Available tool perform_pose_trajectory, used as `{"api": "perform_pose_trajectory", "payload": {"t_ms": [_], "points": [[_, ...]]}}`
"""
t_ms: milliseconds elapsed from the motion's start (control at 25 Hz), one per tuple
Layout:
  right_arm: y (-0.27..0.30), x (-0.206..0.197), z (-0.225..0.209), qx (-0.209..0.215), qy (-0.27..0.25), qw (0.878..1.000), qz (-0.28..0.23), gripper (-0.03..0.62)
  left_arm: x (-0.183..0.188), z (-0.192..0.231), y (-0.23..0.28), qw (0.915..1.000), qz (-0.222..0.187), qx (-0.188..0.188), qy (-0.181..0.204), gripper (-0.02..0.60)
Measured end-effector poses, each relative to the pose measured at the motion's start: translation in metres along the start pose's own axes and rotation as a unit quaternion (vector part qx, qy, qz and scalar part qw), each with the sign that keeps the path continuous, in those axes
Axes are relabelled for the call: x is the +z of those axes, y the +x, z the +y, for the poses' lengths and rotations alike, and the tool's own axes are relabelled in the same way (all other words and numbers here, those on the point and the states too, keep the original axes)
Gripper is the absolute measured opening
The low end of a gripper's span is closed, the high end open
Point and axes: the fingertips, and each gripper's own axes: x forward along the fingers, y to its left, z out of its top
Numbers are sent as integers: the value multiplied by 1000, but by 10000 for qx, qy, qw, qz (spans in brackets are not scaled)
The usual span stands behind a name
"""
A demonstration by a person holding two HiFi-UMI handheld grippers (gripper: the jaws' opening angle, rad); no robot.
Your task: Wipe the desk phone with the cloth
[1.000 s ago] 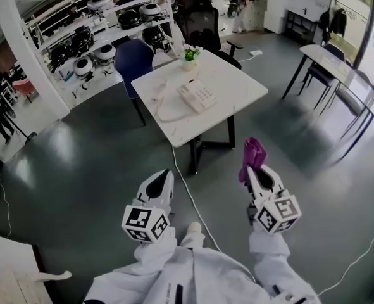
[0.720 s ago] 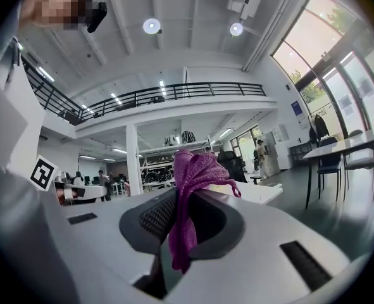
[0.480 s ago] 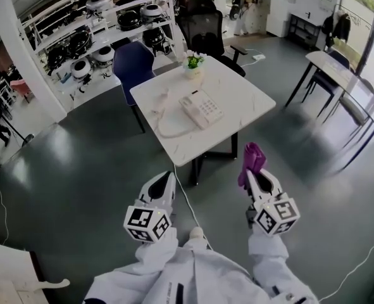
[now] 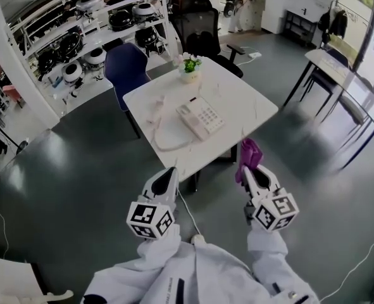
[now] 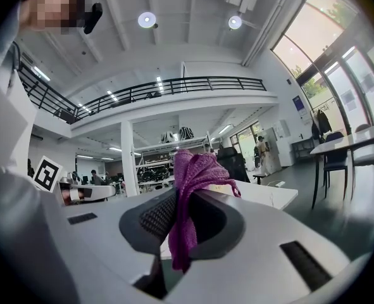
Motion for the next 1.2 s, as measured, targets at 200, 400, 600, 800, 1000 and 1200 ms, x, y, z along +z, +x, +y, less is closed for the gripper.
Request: {"api": "perform_pose_trajectory", "payload": {"t_ms": [200,400,600,800,1000,1200], "points": [[16,-2,-10,-125,-7,9999,-14,37,-7,8,25,9998,71,-184,-29,-3],[24,-10,-21,-242,64,9997,55,37,-14,13,39,9995,130,-268,-95,-2],[36,-12,-29,-286,69,9995,120,37,-17,25,45,9995,207,-195,-126,-2],[61,-8,-42,-208,73,9997,123,37,-17,37,59,9996,241,-29,-114,-2],[98,-8,-62,26,79,9998,173,37,-15,52,86,9996,200,200,-100,-3],[136,-5,-89,314,76,9992,236,37,-15,60,123,9989,155,427,-108,-3]]}}
